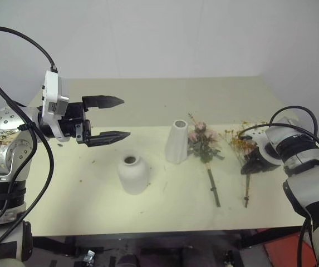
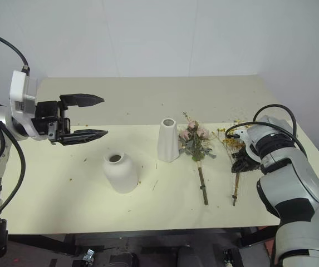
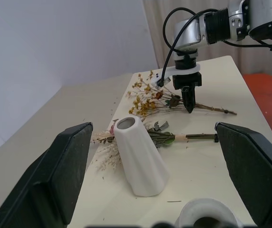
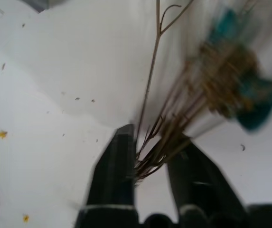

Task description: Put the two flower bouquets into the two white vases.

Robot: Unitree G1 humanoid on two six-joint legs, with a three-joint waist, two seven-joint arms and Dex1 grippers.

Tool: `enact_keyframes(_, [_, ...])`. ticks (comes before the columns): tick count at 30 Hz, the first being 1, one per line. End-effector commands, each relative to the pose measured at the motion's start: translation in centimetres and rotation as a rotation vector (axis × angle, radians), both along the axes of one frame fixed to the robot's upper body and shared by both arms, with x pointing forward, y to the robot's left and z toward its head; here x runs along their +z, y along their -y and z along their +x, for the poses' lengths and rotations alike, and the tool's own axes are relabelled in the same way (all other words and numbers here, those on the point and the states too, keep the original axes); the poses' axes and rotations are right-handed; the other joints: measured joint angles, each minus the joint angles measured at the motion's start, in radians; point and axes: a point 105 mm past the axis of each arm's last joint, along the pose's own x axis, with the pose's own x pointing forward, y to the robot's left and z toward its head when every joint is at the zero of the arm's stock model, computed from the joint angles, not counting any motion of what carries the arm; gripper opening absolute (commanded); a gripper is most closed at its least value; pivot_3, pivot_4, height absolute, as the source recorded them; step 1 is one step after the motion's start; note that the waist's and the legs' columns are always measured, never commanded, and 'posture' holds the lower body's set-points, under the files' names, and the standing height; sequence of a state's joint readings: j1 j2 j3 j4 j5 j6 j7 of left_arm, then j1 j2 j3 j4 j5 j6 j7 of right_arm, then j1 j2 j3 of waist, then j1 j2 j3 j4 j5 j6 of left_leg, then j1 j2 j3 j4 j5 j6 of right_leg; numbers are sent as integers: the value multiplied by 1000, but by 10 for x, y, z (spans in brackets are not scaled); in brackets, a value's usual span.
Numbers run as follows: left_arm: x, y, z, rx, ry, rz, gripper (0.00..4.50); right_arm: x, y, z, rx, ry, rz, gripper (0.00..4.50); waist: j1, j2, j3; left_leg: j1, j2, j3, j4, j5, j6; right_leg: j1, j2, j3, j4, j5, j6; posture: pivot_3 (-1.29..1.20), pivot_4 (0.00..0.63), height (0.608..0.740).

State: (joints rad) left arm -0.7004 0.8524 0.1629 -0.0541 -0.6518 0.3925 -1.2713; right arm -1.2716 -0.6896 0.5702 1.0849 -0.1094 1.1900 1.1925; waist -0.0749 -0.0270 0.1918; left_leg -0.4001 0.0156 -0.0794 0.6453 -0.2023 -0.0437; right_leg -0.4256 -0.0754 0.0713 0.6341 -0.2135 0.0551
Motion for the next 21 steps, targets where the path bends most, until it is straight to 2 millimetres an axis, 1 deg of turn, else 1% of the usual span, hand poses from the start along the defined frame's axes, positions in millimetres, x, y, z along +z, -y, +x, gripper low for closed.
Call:
enact_keyframes(1, [11,-3,-6,13,56,6,4500,17,11,11,-81,115,-35,35,1,0,0,0,0,0,0,0,0,0,0,0,0,0,0,0,150,740])
enact_keyframes(2, [11,-4,-6,15,57,6,4500,22,14,14,-105,145,-43,35,2,0,0,0,0,0,0,0,0,0,0,0,0,0,-1,0,150,740])
enact_keyframes(3, [11,-5,-6,17,56,6,4500,32,16,20,-143,206,-39,35,2,0,0,0,0,0,0,0,0,0,0,0,0,1,-2,0,150,740])
enact_keyframes(5, [10,-7,-7,25,52,7,4500,58,20,37,-206,388,-24,35,1,1,0,-1,0,0,0,0,0,-1,0,0,0,2,-3,0,150,740])
enact_keyframes(7, [10,-10,-7,33,48,9,4500,83,20,52,-256,555,14,35,0,1,0,-1,0,0,0,0,0,-1,0,0,0,2,-4,0,150,740])
enact_keyframes(8, [10,-12,-8,39,45,10,4500,99,18,61,-268,665,41,35,-1,1,0,-1,0,0,-1,0,0,-1,0,0,-1,2,-4,0,150,740])
enact_keyframes(9, [10,-13,-8,43,44,11,4500,110,17,66,-283,737,59,35,-1,1,0,-1,0,0,-1,0,0,-1,0,0,-1,2,-4,0,150,740])
enact_keyframes(11, [10,-17,-9,56,39,16,4500,143,4,77,-241,953,150,35,0,1,1,-1,0,0,-2,0,0,-1,0,0,-1,2,-3,0,150,740])
enact_keyframes(12, [10,-19,-9,61,37,17,4500,156,-2,79,-215,1047,184,35,-1,1,1,-1,0,0,-2,0,0,-1,0,1,-1,2,-3,0,150,740])
enact_keyframes(14, [11,-22,-9,68,33,22,4500,175,-15,79,-168,1204,234,35,-2,1,1,-1,0,0,-2,0,0,-1,0,0,-2,2,-3,0,150,740])
enact_keyframes(15, [11,-23,-10,70,32,23,4500,180,-22,78,-152,1238,288,35,-2,1,1,-1,0,0,-2,0,0,0,0,0,-2,2,-2,0,150,740])
enact_keyframes(18, [12,-25,-11,79,29,26,4500,200,-58,65,-23,1289,599,35,0,1,1,-1,0,0,-2,0,0,0,0,0,-1,2,-3,0,150,740])
enact_keyframes(20, [12,-27,-11,86,27,27,4500,213,-83,52,81,1311,725,35,2,1,1,-1,0,0,-2,0,0,0,0,0,-1,2,-4,0,150,740])
enact_keyframes(21, [12,-27,-12,88,27,27,4500,217,-93,47,124,1312,759,35,2,1,1,-1,0,0,-2,0,0,0,0,0,-1,2,-4,0,150,740])
